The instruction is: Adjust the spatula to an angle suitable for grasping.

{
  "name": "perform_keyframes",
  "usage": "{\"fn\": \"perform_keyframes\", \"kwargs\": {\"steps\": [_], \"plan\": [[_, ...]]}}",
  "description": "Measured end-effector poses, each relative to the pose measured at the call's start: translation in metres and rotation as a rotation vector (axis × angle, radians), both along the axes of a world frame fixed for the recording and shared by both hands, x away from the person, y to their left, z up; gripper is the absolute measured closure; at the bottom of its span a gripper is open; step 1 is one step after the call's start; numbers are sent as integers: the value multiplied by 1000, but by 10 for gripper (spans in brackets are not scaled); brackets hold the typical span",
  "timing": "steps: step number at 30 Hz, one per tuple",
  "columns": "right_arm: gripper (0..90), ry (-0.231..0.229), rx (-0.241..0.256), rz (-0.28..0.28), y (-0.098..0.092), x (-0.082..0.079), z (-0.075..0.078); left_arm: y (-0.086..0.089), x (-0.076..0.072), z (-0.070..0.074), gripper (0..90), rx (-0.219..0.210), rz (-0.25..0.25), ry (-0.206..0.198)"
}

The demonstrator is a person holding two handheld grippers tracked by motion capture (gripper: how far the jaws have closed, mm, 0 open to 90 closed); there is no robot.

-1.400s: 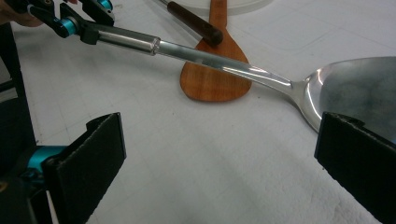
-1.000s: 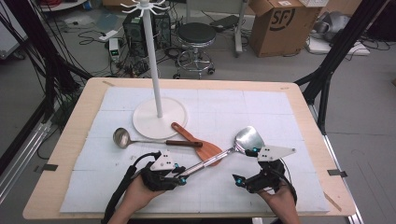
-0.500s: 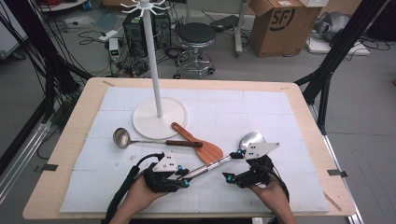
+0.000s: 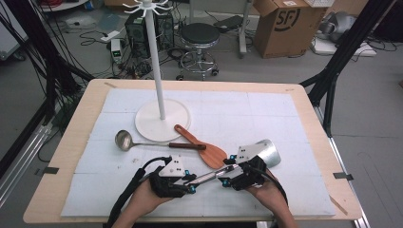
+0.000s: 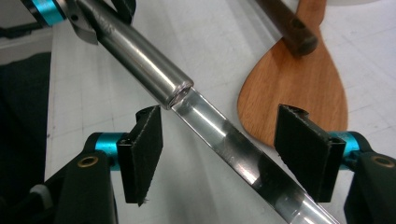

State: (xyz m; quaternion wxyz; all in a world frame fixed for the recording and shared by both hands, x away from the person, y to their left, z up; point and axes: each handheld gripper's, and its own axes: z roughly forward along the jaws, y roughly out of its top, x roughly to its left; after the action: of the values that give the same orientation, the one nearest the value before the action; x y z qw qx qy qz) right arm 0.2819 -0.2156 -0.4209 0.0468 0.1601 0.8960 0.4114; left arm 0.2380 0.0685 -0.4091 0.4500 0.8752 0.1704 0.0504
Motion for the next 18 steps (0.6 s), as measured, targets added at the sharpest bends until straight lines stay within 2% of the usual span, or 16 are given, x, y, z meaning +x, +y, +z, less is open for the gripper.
{"fn": "perform_keyframes", "kwargs": {"steps": [2, 9, 12, 16, 18], "plan": [[330, 9, -16, 9, 1, 0, -1, 0, 0, 1, 682, -8, 2, 7], [359, -10, -50, 19, 3, 2, -4, -1, 1, 5, 681, -7, -11, 3], [394, -27, -58, 24, 5, 3, -4, -1, 1, 6, 681, -4, -12, 5], [427, -34, -67, 27, 7, 4, -4, -1, 1, 6, 681, -18, -7, 12], [432, -30, -70, 25, 7, 4, -4, 0, 2, 6, 681, -11, -13, 11]]}}
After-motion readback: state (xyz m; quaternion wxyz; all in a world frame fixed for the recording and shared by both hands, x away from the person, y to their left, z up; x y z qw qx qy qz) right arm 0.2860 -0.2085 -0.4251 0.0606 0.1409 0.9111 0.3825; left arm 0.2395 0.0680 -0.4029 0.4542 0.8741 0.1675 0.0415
